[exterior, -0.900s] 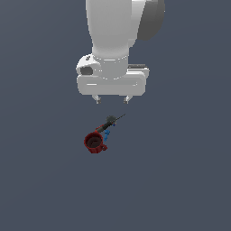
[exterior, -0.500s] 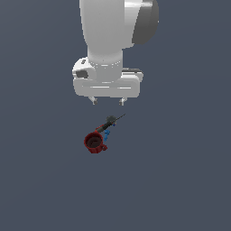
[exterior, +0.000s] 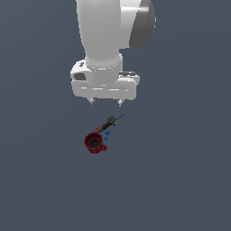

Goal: Pick up a designated object from a clutter of objects.

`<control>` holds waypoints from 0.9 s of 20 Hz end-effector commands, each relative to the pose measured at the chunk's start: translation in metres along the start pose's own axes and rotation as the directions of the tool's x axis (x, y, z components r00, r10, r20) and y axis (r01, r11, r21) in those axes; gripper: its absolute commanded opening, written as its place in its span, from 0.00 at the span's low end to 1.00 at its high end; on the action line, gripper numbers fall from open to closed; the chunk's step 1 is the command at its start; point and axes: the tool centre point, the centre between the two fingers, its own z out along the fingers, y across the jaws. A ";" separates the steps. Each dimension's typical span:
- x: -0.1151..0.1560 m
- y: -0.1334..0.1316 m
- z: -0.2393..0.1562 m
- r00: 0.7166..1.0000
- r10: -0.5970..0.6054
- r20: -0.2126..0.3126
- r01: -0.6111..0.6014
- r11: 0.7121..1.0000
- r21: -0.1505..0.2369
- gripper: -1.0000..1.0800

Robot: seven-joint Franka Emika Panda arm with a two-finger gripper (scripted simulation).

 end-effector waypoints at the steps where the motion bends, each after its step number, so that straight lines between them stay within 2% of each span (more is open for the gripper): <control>1: -0.001 0.000 0.004 1.000 0.019 0.001 -0.019 1.000 0.002 0.96; 11: -0.006 -0.005 0.038 0.983 0.184 0.002 -0.184 0.983 0.015 0.96; 18: -0.014 -0.008 0.073 0.932 0.362 0.008 -0.362 0.932 0.025 0.96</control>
